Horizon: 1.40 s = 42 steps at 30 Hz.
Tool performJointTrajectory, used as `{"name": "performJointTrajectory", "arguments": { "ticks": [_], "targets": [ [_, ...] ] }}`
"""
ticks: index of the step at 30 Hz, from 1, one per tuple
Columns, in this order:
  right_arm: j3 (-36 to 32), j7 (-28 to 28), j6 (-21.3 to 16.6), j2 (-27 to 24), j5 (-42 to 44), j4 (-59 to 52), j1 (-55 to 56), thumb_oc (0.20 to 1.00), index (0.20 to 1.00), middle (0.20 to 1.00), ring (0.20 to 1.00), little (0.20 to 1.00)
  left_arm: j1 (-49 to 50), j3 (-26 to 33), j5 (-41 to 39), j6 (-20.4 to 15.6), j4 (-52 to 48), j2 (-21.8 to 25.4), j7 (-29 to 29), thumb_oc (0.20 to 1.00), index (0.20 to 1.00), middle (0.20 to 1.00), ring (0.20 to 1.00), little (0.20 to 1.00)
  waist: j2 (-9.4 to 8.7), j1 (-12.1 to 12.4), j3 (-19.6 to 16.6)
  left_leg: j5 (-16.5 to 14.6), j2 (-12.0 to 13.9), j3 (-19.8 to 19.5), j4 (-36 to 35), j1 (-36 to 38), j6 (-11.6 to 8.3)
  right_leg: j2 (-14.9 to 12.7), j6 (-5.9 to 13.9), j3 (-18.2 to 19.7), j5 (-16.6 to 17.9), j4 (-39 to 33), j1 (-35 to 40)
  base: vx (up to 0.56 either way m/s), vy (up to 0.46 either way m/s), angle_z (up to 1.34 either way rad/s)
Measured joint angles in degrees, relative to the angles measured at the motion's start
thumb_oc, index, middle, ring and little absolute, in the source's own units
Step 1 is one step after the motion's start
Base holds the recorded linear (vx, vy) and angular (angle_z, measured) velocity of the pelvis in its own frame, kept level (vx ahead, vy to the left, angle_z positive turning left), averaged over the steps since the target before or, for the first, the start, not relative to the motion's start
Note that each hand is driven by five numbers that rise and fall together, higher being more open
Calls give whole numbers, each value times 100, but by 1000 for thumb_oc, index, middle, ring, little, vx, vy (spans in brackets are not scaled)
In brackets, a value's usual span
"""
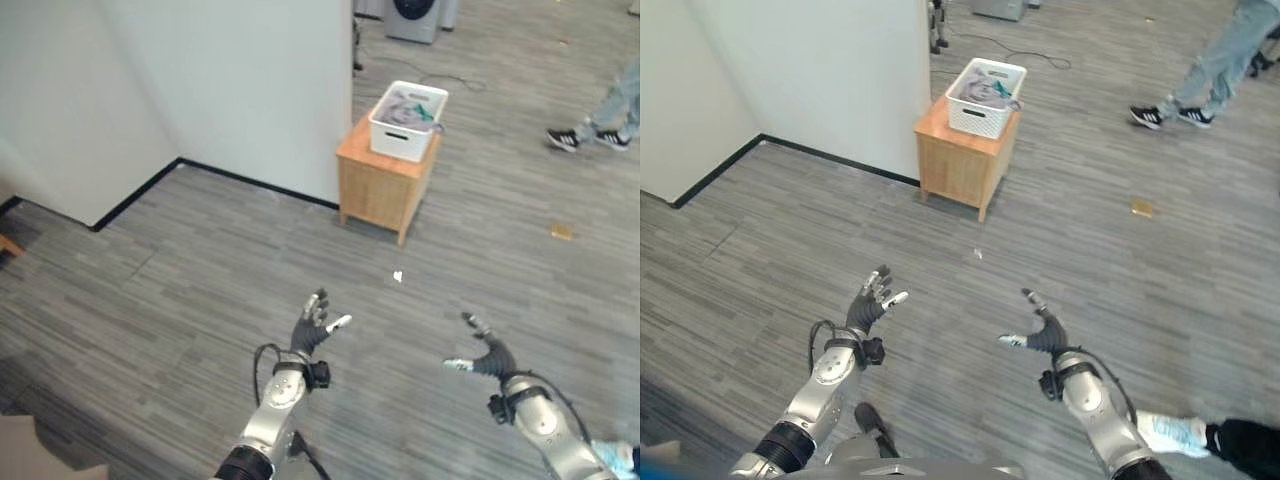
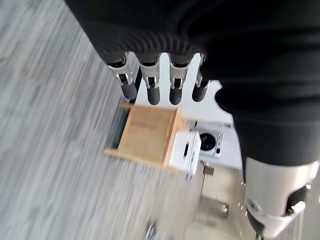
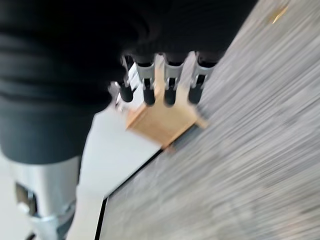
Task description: Making the bed.
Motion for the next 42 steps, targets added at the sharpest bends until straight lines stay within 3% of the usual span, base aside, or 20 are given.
{"name": "performJointTrajectory", "arguments": {
  "ticks": [1,3,4,8,10,11,12,13,16,18,20,22,23,26,31,33,36,38,40,42],
  "targets": [
    [-7,5,-12,-9,-42,-104,-27,1000,1000,1000,1000,1000,-54,-28,121,14,0,35,-5,1000,1000,1000,1000,1000,19,-28,3,-106,-101,-141,1,116,62,-234,-46,67,314,1021,-428,354,88,100],
    [1,59,-59,-10,-130,-122,-133,1000,1000,1000,1000,1000,-117,-41,211,7,-6,113,-10,1000,1000,1000,1000,1000,7,52,-54,-292,-268,-289,1,227,280,-455,-6,115,197,1516,-860,435,19,75],
    [-1,105,-45,-94,-221,-237,-453,1000,1000,1000,1000,1000,-202,79,211,21,-1,200,11,1000,1000,1000,1000,1000,227,131,62,-632,-263,-682,-1,394,187,-524,-155,-58,-241,1533,-1377,381,-43,77],
    [-3,188,-94,-400,-223,-636,-779,1000,1000,1000,1000,1000,-311,365,212,9,-9,174,28,1000,1000,1000,1000,1000,485,-37,235,-628,-173,-1118,4,631,161,-224,-389,-121,-307,150,-2104,381,-107,112],
    [113,220,-96,-462,-221,-637,-925,1000,1000,1000,1000,1000,-196,528,213,-57,27,140,31,1000,1000,1000,1000,1000,538,-117,275,-773,73,-1646,1,766,221,513,-449,792,172,-1469,-2244,449,-160,135],
    [151,239,-100,-461,-221,-643,-994,1000,1000,1000,1000,1000,-171,585,212,-69,36,171,29,1000,1000,1000,1000,1000,447,-215,284,-843,117,-1880,1,782,45,698,-428,1279,414,-2092,-2223,253,-101,188],
    [175,287,-98,-391,-220,-615,-981,1000,1000,1000,1000,1000,-74,618,216,-74,38,306,18,1000,1000,1000,1000,1000,65,-289,287,-849,10,-2131,1,894,-216,640,-508,1512,1171,-2642,-2087,497,-227,198],
    [166,313,-101,-387,-219,-495,-985,1000,1000,1000,1000,1000,33,665,213,-69,108,199,20,1000,1000,1000,1000,1000,155,-341,297,-932,194,-2472,-38,899,-308,815,-412,1756,1481,-2598,-1900,267,-114,195],
    [99,333,-16,-371,-223,-113,-909,1000,1000,1000,1000,1000,381,674,211,-48,113,-104,-23,1000,1000,1000,1000,1000,306,-318,362,-1144,14,-2685,598,766,-654,1010,-634,1785,1210,-1944,-1775,288,-195,104],
    [85,369,4,-460,-224,-35,-873,1000,1000,1000,1000,1000,608,720,213,-73,3,-162,-102,1000,1000,1000,1000,1000,592,-383,444,-1069,-124,-2534,956,763,-571,1047,-778,1294,1052,-1955,-1361,221,-285,133],
    [-87,441,62,-424,-231,22,-671,1000,1000,1000,1000,1000,500,802,200,-70,25,-194,-169,1000,1000,1000,1000,1000,250,-332,637,-507,-237,-3024,2232,227,-1303,678,-946,556,719,-1928,-690,105,-286,207],
    [-284,425,75,-434,-283,68,-621,1000,1000,1000,1000,1000,558,909,176,-70,4,-226,-216,1000,1000,1000,1000,1000,156,-165,676,67,-197,-2624,2553,-23,-1453,559,-1078,316,635,-1965,-496,78,-117,122],
    [-380,411,93,-390,-338,200,-644,1000,1000,1000,1000,1000,578,1016,123,-49,64,-191,-236,1000,1000,1000,1000,1000,12,-150,705,199,155,-1421,2895,-246,-1652,488,-1156,180,676,-2197,-382,74,1,75],
    [-391,332,129,-261,-340,345,-758,1000,1000,1000,1000,1000,682,1041,99,-25,63,24,-269,1000,1000,1000,1000,1000,139,-60,664,-53,676,-357,2604,-329,-1408,623,-1264,-27,784,-2494,-307,115,95,29],
    [-333,333,199,-229,-343,482,-531,1000,1000,1000,1000,1000,774,952,100,30,226,-156,-319,1000,1000,1000,1000,1000,483,-337,365,63,526,-885,-35,562,-1262,928,-1015,-547,978,-3022,47,129,159,35],
    [-335,330,203,-235,-346,476,-349,1000,1000,1000,1000,1000,758,819,100,72,232,-209,-378,1000,1000,1000,1000,1000,515,-348,253,124,406,-1000,-23,759,-1179,890,-960,-680,978,-2987,111,98,114,48],
    [-331,330,215,-195,-363,473,-176,1000,1000,1000,1000,1000,737,806,101,78,226,-293,-452,1000,1000,1000,1000,1000,628,-316,108,-313,307,-1158,-6,791,-616,862,-765,-777,951,-2835,91,60,126,40],
    [-219,333,215,127,-422,474,-92,1000,1000,1000,1000,1000,735,799,104,194,248,-59,-479,1000,1000,1000,1000,1000,157,-327,111,-532,-208,-1320,-3,820,-288,131,-402,-331,352,-880,-776,25,123,48],
    [-39,318,198,342,-427,554,-234,1000,1000,1000,1000,1000,710,792,108,220,291,199,-474,1000,1000,1000,1000,1000,-29,-349,229,-639,-483,-1293,-5,877,-47,-42,-275,509,202,719,-1801,74,92,0],
    [136,333,193,531,-427,567,-238,1000,1000,1000,1000,1000,616,869,107,255,437,406,-472,1000,1000,1000,1000,1000,-146,-409,235,-710,-536,-1333,-38,783,-61,266,-177,1157,98,64,-2002,63,58,24]
  ]
}}
